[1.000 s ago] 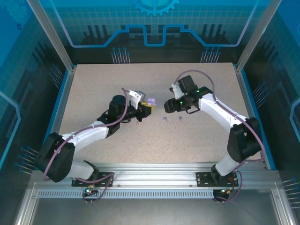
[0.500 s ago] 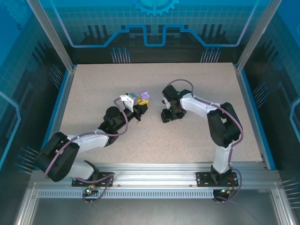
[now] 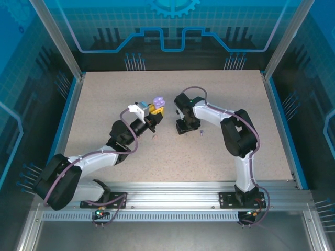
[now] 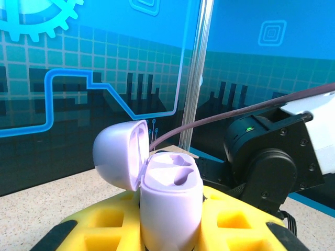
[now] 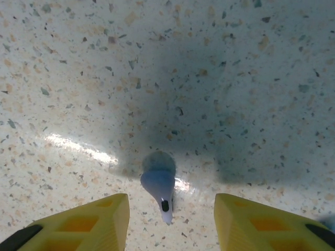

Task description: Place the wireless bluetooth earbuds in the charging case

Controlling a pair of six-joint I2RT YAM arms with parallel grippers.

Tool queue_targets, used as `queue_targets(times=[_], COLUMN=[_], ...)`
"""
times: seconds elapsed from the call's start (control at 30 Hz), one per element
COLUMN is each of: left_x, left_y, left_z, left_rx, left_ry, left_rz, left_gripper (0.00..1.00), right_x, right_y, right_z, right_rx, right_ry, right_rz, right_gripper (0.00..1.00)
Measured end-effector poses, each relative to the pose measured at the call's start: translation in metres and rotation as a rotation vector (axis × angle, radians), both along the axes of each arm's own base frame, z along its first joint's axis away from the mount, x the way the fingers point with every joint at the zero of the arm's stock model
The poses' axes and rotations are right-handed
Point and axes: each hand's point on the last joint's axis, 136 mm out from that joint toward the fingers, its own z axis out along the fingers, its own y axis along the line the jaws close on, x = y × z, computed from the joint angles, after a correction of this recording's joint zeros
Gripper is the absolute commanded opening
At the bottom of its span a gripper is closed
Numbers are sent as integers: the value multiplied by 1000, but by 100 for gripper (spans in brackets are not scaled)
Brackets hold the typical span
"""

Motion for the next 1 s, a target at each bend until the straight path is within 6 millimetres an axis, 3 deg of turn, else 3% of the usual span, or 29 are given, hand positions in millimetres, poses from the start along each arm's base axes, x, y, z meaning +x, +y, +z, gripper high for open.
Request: queue_targets(times=[0.37, 1.0], left_x=[0, -2], left_y=[0, 1], left_z=[-2, 3], left_rx=[4, -1], left_ry=[6, -3], left_rz=[0, -1], left_gripper=[0, 0], right_x=[2, 1], right_y=[9, 4], right_z=[-7, -12], right_rx=[-11, -51], right_ry=[17, 36], right_rz=[15, 14], right_gripper=[41, 35])
